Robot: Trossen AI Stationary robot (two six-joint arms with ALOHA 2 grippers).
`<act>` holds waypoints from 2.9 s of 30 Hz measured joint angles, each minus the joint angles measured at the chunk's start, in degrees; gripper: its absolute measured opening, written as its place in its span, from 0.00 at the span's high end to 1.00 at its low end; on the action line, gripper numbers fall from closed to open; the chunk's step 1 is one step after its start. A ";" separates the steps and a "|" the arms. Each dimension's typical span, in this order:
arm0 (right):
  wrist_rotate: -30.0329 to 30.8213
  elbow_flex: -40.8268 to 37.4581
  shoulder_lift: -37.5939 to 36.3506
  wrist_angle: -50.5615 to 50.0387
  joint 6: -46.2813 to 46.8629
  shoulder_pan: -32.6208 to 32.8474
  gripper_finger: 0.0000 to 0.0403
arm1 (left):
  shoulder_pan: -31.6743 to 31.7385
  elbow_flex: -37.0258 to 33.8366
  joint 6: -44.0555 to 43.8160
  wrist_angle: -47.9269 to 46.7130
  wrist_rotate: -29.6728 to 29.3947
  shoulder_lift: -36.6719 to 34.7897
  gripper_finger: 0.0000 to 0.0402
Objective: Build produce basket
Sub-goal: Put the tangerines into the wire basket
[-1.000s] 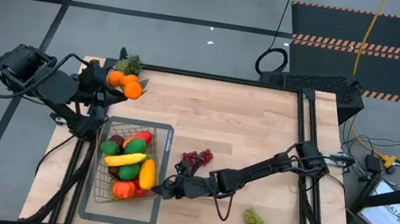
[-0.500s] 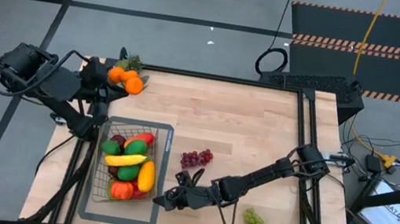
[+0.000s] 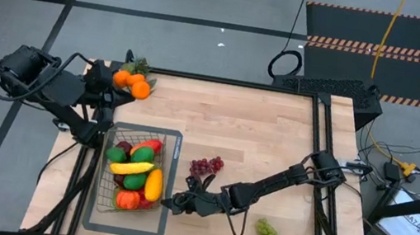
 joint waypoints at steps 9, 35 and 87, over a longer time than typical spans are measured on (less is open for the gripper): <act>1.61 0.00 0.48 1.77 0.00 0.03 0.55 | 0.00 0.00 0.25 0.00 0.04 0.01 0.99; -7.14 5.95 6.97 6.56 -3.49 -0.10 0.55 | 0.04 -0.07 -2.06 -1.34 2.50 -0.01 0.99; -8.03 -40.33 -76.86 -35.09 -23.56 0.11 0.55 | 12.60 -40.35 -40.04 3.54 45.50 5.62 0.90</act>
